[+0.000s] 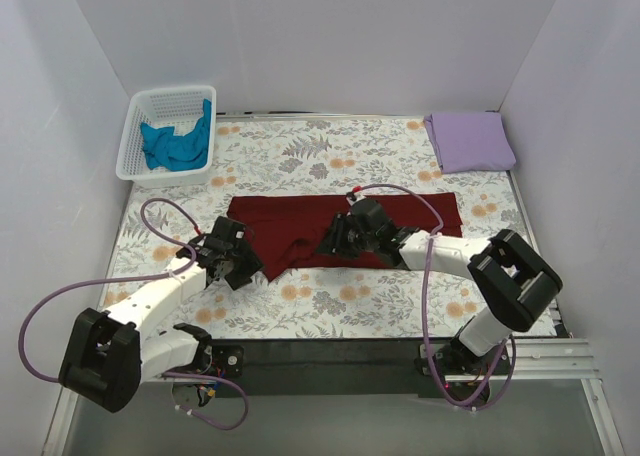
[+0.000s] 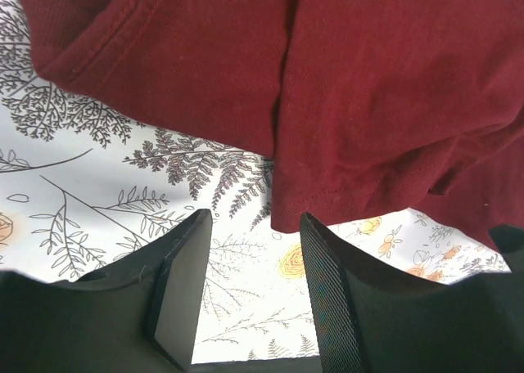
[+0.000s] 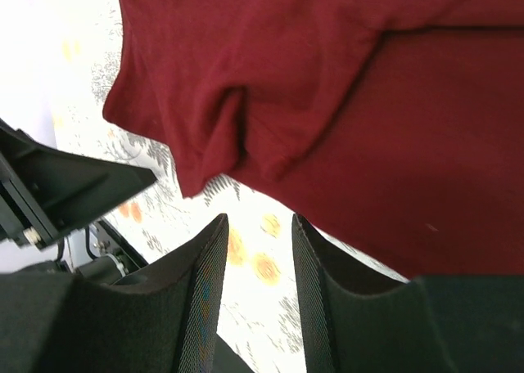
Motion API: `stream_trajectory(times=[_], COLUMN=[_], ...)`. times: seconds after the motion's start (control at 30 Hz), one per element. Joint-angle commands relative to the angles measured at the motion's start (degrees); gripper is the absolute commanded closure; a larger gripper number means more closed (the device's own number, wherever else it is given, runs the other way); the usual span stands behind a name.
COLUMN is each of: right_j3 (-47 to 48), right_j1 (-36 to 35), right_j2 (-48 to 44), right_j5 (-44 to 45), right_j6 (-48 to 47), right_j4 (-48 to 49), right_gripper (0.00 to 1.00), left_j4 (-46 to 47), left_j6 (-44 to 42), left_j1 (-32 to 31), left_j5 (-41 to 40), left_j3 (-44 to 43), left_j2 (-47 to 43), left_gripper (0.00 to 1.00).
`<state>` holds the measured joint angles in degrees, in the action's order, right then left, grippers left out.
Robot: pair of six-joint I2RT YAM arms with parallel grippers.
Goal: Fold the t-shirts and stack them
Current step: Fold the tshirt
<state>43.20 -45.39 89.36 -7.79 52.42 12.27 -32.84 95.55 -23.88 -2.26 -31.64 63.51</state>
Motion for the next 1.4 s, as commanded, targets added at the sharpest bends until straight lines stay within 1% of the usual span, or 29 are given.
stream_trajectory(times=[0.0, 0.37, 0.73, 0.8, 0.83, 0.93, 1.03, 1.07, 1.13, 1.37], right_j3=[4.3, 7.4, 8.3, 8.4, 8.2, 7.4, 6.6, 6.5, 6.2, 5.8], right_j1=[-1.7, -3.4, -3.4, -3.4, -3.4, -3.3, -3.2, -3.3, -3.2, -3.0], right_j2=[4.1, 12.3, 13.9, 14.1, 14.2, 13.9, 13.2, 12.9, 12.2, 11.1], right_j5=[2.0, 2.9, 3.7, 3.5, 3.4, 3.5, 3.9, 4.0, 4.3, 4.2], right_j6=[3.6, 7.3, 7.8, 7.8, 7.8, 7.8, 7.1, 6.8, 6.1, 4.8], right_j4=[3.6, 3.7, 4.1, 4.1, 4.1, 4.1, 4.1, 4.1, 4.1, 4.1], right_gripper=[0.57, 0.57, 0.57, 0.59, 0.60, 0.71, 0.88, 0.93, 0.98, 0.99], left_j4=[1.0, 1.5, 1.9, 1.9, 1.9, 2.0, 1.9, 1.9, 1.8, 1.9], left_j6=[1.6, 1.8, 1.6, 1.6, 1.5, 1.5, 1.6, 1.6, 1.7, 1.5], left_j1=[-0.8, -2.2, -3.5, -3.7, -3.8, -4.1, -4.3, -4.4, -4.5, -4.5], left_j5=[0.0, 0.2, 0.7, 0.8, 0.8, 0.9, 1.1, 1.0, 1.0, 0.7], left_j3=[-0.3, -0.6, -1.5, -1.5, -1.6, -1.8, -1.8, -1.8, -1.8, -2.4], left_j2=[0.6, 3.3, 5.5, 5.7, 5.8, 6.0, 6.2, 6.1, 6.5, 7.7], left_gripper=[0.54, 0.52, 0.50, 0.50, 0.51, 0.50, 0.50, 0.50, 0.51, 0.51])
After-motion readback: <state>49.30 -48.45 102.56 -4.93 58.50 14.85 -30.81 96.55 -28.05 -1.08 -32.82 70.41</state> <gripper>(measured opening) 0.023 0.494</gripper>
